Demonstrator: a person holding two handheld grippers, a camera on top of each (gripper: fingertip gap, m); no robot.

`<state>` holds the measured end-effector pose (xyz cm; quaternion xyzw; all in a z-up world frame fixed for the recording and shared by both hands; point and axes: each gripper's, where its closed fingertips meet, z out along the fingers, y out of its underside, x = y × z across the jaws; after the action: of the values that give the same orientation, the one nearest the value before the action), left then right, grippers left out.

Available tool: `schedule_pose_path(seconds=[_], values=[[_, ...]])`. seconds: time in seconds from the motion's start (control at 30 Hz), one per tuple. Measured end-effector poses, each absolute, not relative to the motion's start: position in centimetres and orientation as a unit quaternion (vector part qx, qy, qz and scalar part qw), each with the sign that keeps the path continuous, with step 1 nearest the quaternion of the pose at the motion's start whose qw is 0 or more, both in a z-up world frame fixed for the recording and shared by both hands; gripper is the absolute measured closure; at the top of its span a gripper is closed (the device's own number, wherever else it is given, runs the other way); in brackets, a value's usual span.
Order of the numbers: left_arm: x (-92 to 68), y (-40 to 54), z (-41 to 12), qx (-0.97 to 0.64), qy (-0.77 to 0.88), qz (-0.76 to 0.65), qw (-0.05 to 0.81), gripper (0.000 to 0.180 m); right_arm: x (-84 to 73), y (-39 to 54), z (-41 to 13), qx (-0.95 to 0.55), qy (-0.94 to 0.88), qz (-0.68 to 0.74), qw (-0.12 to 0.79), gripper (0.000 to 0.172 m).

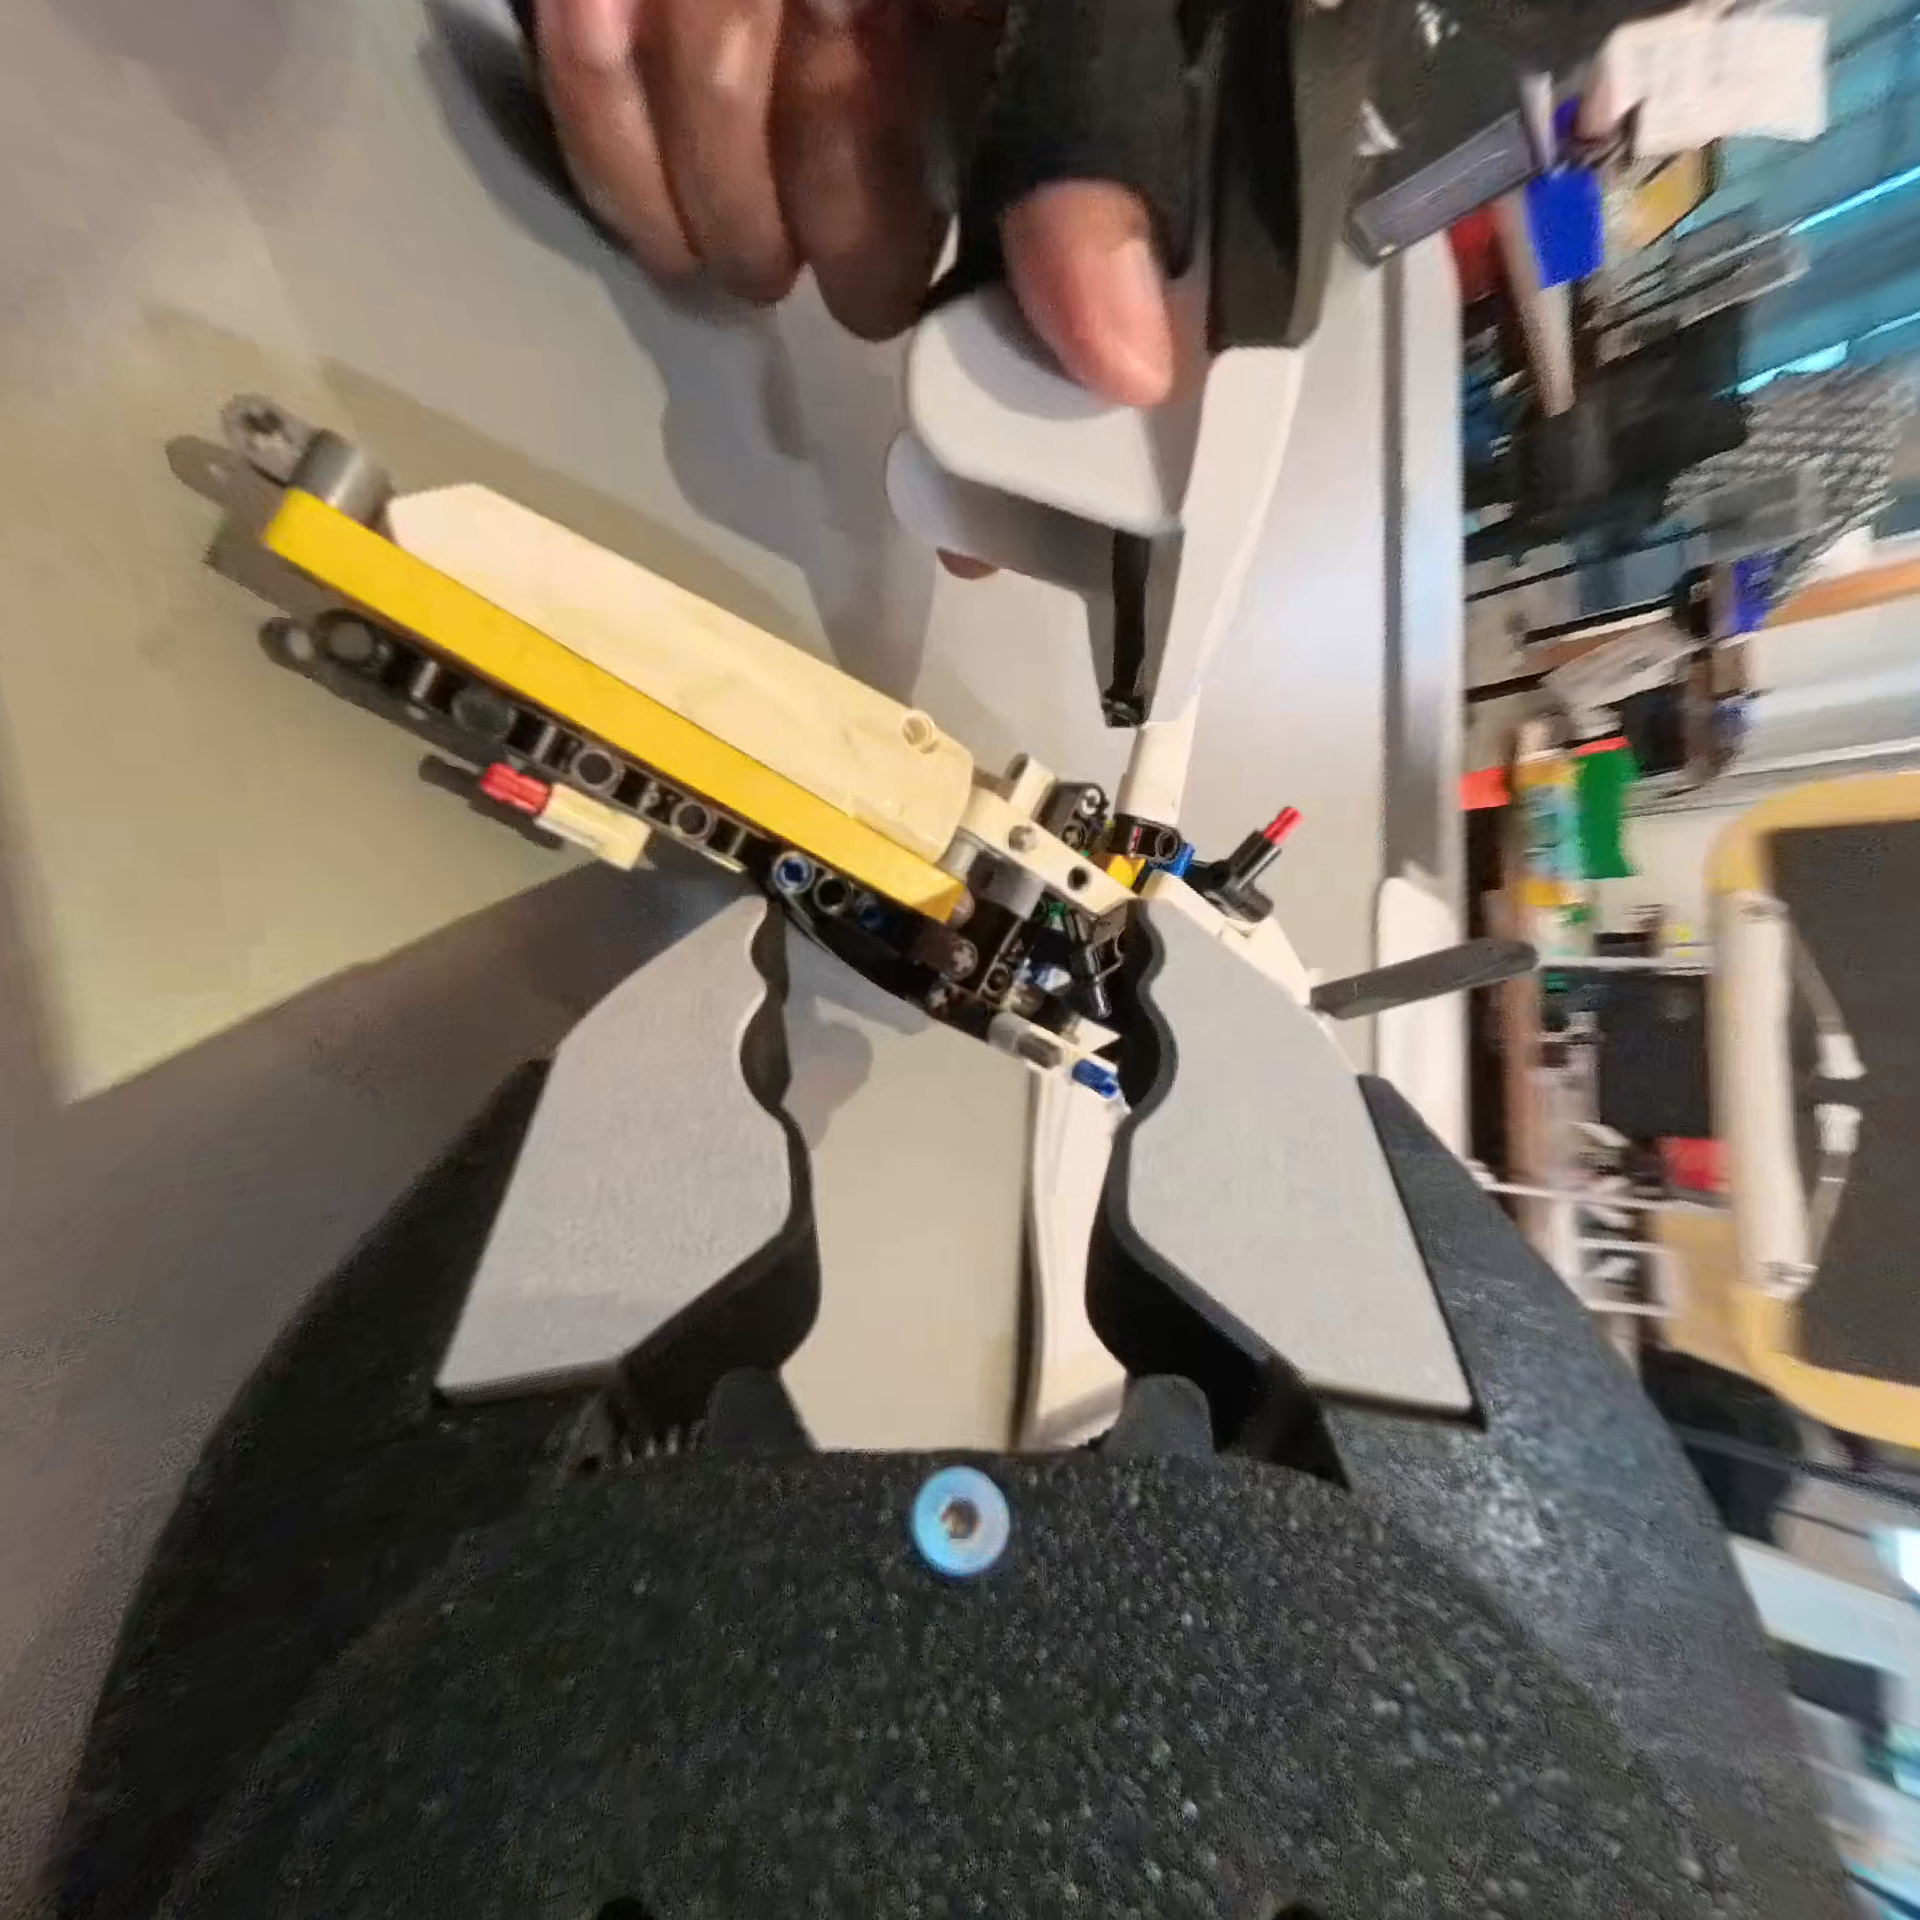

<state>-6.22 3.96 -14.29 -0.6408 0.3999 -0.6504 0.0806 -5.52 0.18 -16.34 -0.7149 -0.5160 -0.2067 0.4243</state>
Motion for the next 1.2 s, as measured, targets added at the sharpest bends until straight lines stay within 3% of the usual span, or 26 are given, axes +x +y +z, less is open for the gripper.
schedule_pose_path(seconds=[0.17,0.37,0.83,1.13,1.2], values=[[-7.4,4.9,-14.0,-0.648,0.383,-0.647,0.125,0.170,-6.3,0.5,-14.8,-0.763,-0.466,-0.117,0.432,0.128],[-8.1,4.9,-14.0,-0.645,0.394,-0.640,0.139,0.170,-6.8,1.8,-12.2,-0.769,-0.429,-0.103,0.463,0.133],[-9.1,3.8,-13.9,-0.644,0.389,-0.648,0.115,0.171,-7.7,4.3,-13.7,-0.765,-0.470,-0.117,0.424,0.161],[-9.4,4.3,-14.1,-0.663,0.329,-0.667,0.080,0.171,-7.6,4.5,-14.1,-0.768,-0.482,-0.133,0.400,0.161],[-9.4,4.4,-14.1,-0.668,0.314,-0.670,0.079,0.171,-7.8,4.3,-14.4,-0.777,-0.482,-0.124,0.386,0.151]])
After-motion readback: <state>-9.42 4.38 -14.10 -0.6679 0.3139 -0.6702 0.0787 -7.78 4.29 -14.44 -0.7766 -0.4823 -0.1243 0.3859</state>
